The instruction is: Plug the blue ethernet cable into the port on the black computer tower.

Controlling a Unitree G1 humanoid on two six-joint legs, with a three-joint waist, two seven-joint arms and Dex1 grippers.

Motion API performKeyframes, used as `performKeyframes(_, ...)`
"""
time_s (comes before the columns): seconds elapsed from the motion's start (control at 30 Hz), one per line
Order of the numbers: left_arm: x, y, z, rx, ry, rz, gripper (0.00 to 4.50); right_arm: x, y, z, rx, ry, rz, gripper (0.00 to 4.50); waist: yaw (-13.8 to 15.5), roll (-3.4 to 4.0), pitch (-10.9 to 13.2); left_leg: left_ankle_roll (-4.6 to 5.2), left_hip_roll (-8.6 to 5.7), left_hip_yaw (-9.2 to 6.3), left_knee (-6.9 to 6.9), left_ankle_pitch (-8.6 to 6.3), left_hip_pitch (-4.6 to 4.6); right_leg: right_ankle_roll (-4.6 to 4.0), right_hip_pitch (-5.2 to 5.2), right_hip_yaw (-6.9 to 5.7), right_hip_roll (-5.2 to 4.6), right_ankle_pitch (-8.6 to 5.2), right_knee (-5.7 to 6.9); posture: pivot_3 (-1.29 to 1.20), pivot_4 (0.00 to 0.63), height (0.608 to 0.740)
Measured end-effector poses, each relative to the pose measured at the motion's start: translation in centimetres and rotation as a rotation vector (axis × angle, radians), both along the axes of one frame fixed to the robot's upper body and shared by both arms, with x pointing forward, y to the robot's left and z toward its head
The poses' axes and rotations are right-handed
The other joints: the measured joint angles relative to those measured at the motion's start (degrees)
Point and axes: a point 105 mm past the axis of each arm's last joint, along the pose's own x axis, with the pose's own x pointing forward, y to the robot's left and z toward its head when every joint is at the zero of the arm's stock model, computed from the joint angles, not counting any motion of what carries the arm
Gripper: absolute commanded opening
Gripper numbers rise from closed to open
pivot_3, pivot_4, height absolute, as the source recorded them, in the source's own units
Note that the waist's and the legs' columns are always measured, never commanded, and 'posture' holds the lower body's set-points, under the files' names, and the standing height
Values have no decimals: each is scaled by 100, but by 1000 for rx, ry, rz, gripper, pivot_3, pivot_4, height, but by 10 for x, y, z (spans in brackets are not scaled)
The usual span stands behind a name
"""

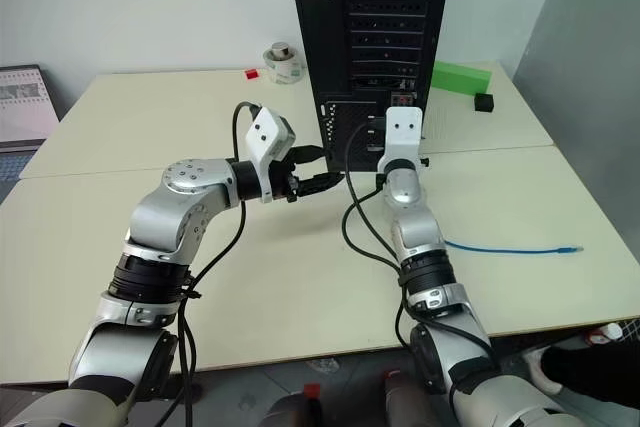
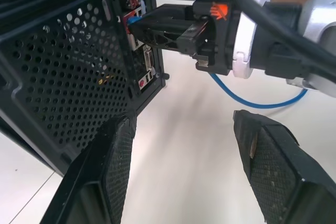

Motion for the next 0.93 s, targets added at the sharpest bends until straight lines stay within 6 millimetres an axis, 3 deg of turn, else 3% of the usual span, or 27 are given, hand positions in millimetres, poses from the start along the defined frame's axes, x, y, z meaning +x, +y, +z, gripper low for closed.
performKeyframes(0.37,14,10,3,12,-47,77,3142,-16,-12,-3,-19,-1,44,4420,173,0,0,0,-8,-3,-1,0,-12,0,-1,-6,-10,0,-17,0,150,740)
performKeyframes(0.73,21,20,2,51,-81,160,3142,-63,-43,22,-148,-29,245,4420,240,0,0,0,-8,-8,0,0,-14,2,4,-13,-8,-1,-29,0,150,740)
performKeyframes(0.93,23,29,-2,61,-41,172,3142,-73,-87,20,-276,16,302,4420,291,-1,0,1,-10,-4,-1,-1,-15,3,9,-12,-6,-1,-41,0,150,740)
